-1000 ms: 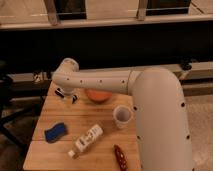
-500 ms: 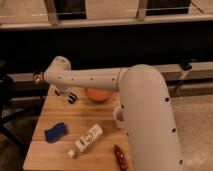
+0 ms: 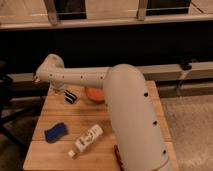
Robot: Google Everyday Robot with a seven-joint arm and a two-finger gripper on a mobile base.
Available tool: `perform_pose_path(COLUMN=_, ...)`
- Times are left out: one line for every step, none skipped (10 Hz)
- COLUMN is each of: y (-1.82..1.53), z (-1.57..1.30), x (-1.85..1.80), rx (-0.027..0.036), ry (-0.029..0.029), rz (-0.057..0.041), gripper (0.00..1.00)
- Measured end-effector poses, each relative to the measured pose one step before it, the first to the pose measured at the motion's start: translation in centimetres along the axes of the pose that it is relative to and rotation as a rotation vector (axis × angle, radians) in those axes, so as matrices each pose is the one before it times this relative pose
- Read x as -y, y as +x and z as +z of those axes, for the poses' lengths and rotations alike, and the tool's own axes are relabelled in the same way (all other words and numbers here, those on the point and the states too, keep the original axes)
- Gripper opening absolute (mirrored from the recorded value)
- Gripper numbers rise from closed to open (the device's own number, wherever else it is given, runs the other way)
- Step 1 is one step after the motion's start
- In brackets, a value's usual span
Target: Place the eraser in the ceramic cup
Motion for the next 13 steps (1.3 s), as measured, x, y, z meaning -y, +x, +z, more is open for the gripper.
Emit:
perform_pose_path(y=-0.461, z=0.546, x=0.421, rx=-0.0115, ry=-0.00437, rz=0.00538, gripper=0.8)
perform_pose_path(y=-0.212, z=0.382, x=0.215, rx=-0.00676, ry=-0.00376, rz=0.00337, gripper=0.8)
perform_pose_path(y=-0.402, z=0.53, x=0.316, rx=-0.00844, ry=-0.00542, rz=0.00489, gripper=0.8)
perform_pose_path(y=-0.441, z=0.466, x=0.159, rx=-0.00569, ry=-0.00585, rz=0.00255, gripper=0.8)
perform_pose_path(y=-0.462, z=0.424, x=0.079, rx=-0.0037, ry=-0.00562, rz=0.00188, gripper=0.8)
perform_pose_path(y=-0.282, z=0.239, x=-0.086, rx=-0.00406, ry=-0.00449, rz=-0.00061, gripper=0.8)
perform_pose_path(y=-0.367, z=0.33, x=-0.123, rx=-0.00244, ry=-0.00352, rz=-0.00224, gripper=0.8)
perform_pose_path(y=-0.079, z=0.236, x=-0.035, rx=-0.00294, ry=-0.00167, rz=-0.0011, gripper=0.8)
perform_pose_path(y=-0.129, z=0.291, x=-0.085, rx=-0.00468, ry=-0.00181, rz=-0.0033, gripper=0.8)
perform_pose_path(y=-0.174, z=0.183, x=-0.016, rx=-0.00433, ry=0.00115, rz=-0.00491, gripper=0.8)
perform_pose_path(y=-0.233, z=0.209, x=0.047, rx=-0.00556, ry=0.00371, rz=-0.00758, gripper=0.8)
perform_pose_path(y=-0.035, z=0.122, x=0.144, rx=-0.00675, ry=0.00421, rz=-0.00353, gripper=0.8)
perform_pose_path(y=-0.137, z=0.161, x=0.21, rx=-0.00729, ry=0.00544, rz=-0.00509, gripper=0.8)
